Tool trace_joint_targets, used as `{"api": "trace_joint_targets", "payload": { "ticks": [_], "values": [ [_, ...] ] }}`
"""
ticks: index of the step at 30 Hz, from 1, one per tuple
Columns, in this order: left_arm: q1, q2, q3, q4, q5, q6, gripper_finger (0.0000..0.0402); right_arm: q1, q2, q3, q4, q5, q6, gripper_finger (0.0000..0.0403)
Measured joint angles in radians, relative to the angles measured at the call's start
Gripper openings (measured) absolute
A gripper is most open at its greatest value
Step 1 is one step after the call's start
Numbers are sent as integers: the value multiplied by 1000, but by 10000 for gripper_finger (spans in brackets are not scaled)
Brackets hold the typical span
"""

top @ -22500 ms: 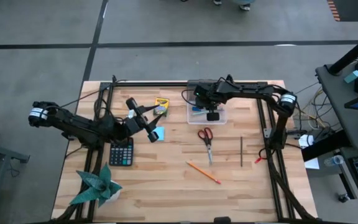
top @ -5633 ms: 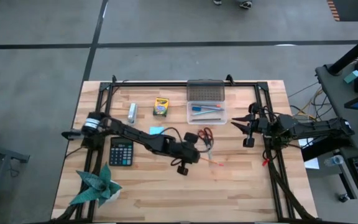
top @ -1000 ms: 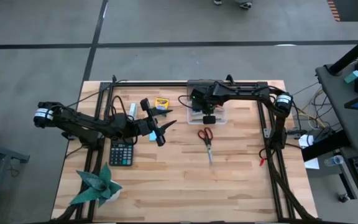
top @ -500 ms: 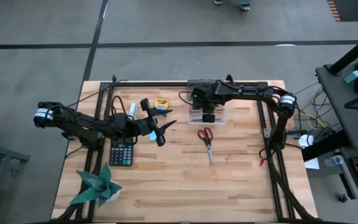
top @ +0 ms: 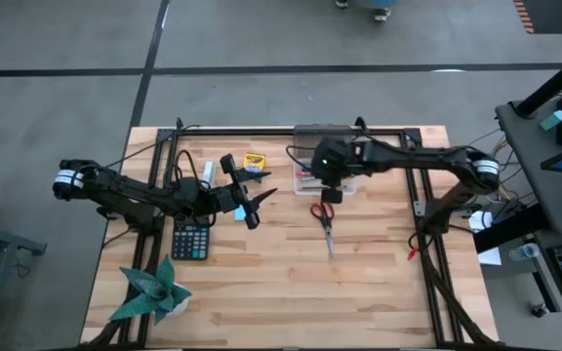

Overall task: Pack school essentials
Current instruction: Put the blue sticky notes into the transparent supply box

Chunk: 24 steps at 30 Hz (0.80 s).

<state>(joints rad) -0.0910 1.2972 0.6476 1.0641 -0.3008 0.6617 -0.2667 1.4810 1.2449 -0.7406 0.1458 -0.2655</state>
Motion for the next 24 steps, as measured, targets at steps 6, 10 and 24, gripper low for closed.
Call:
{"api": "trace_joint_targets", "payload": {
  "ticks": [6,10,24],
  "values": [
    [0,0,0,0,0,0,171,93,-120,-143,148,-19,75,68],
    [0,0,0,0,0,-1,171,153,-200,-268,296,-19,119,68],
    [0,0,0,0,1,-28,171,245,-431,-732,984,-181,4,57]
  ]
}}
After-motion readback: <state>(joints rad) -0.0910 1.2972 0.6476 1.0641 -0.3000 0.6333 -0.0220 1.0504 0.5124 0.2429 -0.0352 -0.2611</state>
